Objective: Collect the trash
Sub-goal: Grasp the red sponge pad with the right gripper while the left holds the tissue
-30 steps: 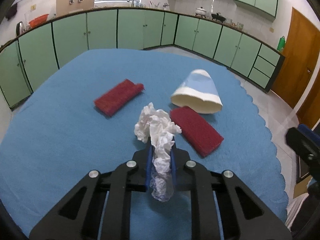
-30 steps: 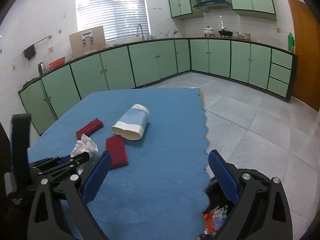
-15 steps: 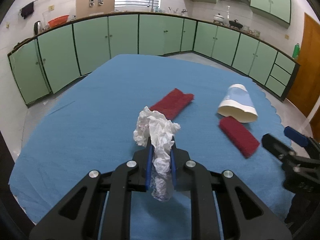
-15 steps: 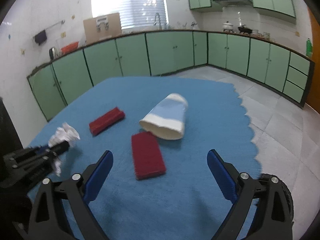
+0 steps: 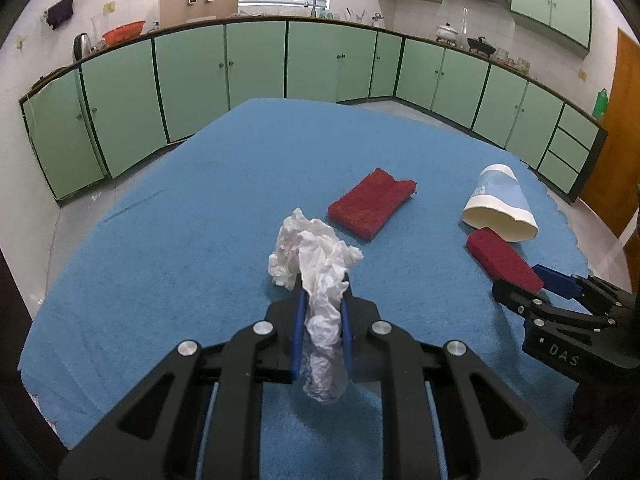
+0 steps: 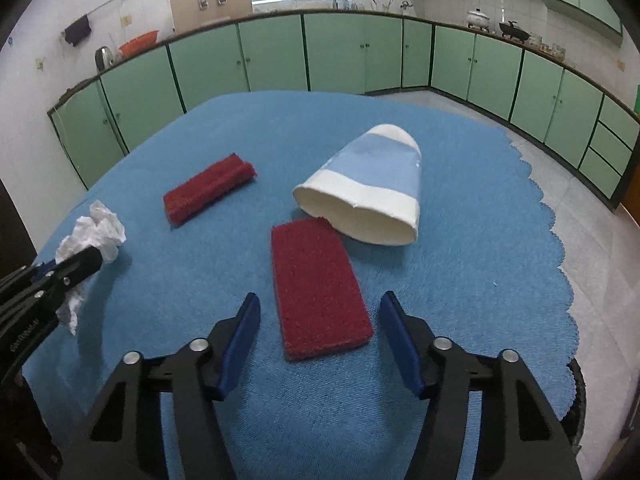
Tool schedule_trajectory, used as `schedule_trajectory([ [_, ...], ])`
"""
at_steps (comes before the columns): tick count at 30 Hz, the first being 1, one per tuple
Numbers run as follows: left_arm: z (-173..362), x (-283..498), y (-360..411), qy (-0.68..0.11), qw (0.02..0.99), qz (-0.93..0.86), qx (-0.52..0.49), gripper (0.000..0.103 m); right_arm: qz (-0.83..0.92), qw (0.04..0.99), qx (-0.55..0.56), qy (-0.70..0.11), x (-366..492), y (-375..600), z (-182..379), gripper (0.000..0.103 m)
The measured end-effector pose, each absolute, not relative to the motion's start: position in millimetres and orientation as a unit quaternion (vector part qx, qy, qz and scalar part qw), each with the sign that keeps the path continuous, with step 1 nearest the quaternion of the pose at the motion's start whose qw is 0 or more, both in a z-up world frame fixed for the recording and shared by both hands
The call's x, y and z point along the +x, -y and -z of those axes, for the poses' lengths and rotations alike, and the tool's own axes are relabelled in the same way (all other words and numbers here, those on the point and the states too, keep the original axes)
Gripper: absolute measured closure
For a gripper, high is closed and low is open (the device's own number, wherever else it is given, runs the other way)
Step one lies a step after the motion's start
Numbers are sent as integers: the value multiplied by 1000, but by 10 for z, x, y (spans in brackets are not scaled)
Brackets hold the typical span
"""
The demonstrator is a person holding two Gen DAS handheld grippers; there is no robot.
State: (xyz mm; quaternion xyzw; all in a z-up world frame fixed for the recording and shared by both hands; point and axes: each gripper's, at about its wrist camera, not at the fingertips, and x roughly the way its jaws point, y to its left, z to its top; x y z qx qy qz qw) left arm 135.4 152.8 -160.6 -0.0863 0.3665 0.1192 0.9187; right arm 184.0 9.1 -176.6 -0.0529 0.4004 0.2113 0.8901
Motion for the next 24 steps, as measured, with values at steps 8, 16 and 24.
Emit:
schedule_trajectory([
  [8, 1702, 1404, -1493, -378, 914, -116, -86, 89, -221, 888, -47, -401, 1848, -69, 1755, 60],
  [16, 1678, 1393, -1431, -376, 916, -113, -82, 89, -233, 892, -33, -386, 1739, 9, 1644, 60],
  [24, 1588, 1351, -1328, -369, 920, -103, -78, 89, -242, 900, -15, -363, 1605, 112, 1391, 60],
])
